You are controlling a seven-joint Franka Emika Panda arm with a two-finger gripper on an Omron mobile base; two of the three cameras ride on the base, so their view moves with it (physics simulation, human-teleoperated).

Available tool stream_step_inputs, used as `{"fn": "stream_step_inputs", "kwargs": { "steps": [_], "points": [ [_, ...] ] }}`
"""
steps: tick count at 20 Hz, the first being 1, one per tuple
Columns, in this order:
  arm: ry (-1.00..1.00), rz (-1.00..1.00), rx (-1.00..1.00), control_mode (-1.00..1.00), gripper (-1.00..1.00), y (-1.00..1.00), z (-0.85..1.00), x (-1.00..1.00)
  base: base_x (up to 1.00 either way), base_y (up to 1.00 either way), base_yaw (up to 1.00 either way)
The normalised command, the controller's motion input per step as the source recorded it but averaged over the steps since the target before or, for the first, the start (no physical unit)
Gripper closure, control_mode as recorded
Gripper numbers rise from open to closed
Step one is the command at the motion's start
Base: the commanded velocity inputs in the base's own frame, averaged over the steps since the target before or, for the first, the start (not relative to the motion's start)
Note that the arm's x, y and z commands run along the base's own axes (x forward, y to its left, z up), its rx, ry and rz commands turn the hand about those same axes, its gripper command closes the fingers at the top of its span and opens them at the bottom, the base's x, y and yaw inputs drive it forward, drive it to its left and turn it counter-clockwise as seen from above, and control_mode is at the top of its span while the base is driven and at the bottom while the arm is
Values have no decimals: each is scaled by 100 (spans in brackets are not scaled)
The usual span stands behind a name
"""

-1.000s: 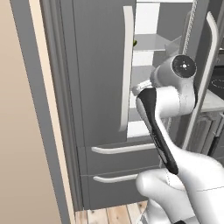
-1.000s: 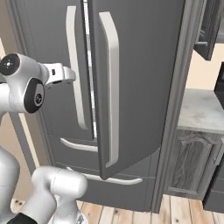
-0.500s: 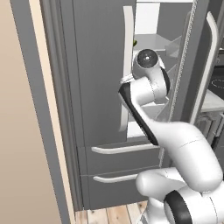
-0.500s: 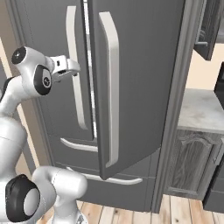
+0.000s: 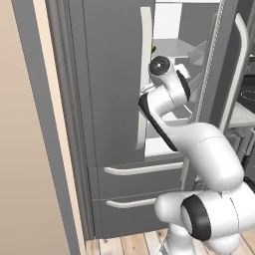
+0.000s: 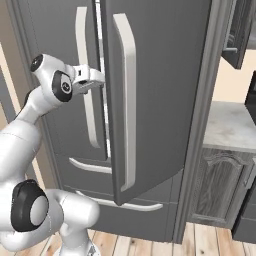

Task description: There is a bowl on the dining counter. Grab a lemon wedge from the fridge and place it in the bowl. Then get the liquor bottle and glass cup from the cabinet and place them next to the bowl.

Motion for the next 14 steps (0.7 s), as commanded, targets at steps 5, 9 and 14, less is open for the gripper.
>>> {"fn": "stream_step_inputs", "kwargs": {
  "steps": [5, 9, 14],
  "points": [
    [0, -14, 1, -100, -100, -84, 0, -21, 0, 0, 0],
    [1, -13, 2, -100, -100, -87, 0, -37, 0, 0, 0],
    [0, -13, 3, -100, -100, -93, 0, -45, 0, 0, 0]
  ]
}}
